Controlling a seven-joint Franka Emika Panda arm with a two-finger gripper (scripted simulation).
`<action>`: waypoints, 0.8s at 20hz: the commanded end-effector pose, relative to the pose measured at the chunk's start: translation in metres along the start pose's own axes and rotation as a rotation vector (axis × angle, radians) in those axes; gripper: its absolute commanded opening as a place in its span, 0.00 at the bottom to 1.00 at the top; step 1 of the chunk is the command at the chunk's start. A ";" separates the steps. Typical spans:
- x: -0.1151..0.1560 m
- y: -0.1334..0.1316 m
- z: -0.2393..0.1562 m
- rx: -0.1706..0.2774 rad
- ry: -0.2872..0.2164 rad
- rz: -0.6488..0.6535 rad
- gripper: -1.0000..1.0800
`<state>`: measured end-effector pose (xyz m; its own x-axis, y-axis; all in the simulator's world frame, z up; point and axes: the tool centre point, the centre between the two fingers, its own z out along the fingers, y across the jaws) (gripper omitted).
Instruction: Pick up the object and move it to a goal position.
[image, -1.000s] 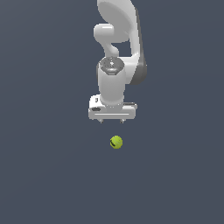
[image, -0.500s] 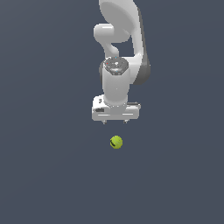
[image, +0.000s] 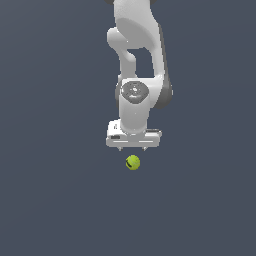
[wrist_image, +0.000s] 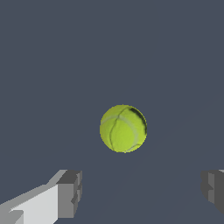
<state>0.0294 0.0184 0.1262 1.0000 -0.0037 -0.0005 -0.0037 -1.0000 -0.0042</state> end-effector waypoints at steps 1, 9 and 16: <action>0.008 -0.001 0.011 -0.001 0.000 0.013 0.96; 0.022 -0.004 0.033 -0.004 0.001 0.035 0.96; 0.022 -0.004 0.038 -0.004 0.000 0.036 0.96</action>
<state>0.0517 0.0229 0.0906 0.9992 -0.0395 -0.0004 -0.0395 -0.9992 -0.0002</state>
